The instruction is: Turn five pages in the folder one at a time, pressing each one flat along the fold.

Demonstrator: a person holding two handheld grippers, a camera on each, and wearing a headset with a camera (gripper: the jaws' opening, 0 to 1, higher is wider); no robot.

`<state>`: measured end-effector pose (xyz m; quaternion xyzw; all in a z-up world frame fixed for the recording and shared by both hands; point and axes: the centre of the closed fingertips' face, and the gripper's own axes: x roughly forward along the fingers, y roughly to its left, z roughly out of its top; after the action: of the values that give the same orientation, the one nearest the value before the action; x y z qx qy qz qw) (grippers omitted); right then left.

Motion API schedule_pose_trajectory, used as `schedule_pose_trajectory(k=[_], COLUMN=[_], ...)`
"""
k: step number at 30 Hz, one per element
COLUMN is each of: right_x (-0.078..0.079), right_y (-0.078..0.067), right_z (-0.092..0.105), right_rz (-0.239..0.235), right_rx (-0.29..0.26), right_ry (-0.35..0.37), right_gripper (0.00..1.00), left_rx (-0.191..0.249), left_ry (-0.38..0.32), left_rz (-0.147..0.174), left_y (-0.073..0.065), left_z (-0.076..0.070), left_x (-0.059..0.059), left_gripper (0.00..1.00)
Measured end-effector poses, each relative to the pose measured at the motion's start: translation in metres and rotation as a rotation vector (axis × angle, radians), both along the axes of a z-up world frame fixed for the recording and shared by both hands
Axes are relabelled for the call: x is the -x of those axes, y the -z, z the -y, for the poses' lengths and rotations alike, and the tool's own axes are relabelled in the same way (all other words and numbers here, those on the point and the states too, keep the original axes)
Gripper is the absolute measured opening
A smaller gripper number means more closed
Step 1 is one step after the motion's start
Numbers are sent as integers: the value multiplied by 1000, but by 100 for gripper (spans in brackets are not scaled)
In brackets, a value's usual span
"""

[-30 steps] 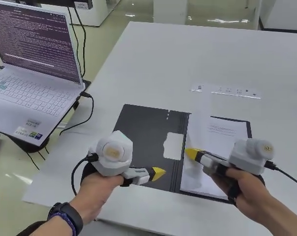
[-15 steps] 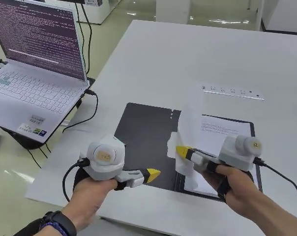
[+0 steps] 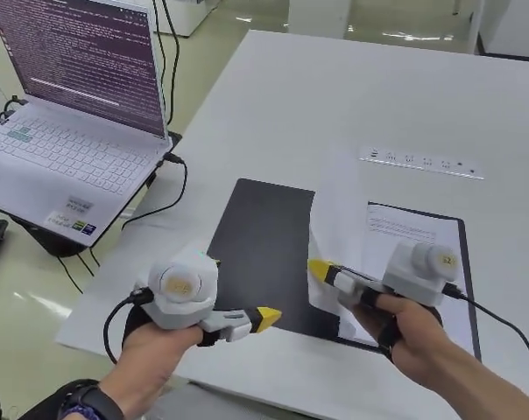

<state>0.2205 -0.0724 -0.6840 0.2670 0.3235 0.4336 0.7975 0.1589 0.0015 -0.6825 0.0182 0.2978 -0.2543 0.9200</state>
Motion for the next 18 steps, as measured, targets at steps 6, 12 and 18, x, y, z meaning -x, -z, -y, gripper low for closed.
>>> schedule_pose_trajectory(k=[6, 12, 18], right_x=[1, 4, 4], right_y=[5, 15, 22], right_z=[-12, -23, -33], right_rz=[-10, -39, -62], right_rx=[5, 3, 6], right_ry=[-18, -21, -19], right_gripper=[0, 0, 0], left_rx=[6, 8, 10], left_ry=[-6, -10, -21], left_rz=[2, 3, 5], left_y=[-1, 0, -1], left_z=[-3, -6, -11], left_x=[2, 2, 2], left_gripper=[78, 78, 78])
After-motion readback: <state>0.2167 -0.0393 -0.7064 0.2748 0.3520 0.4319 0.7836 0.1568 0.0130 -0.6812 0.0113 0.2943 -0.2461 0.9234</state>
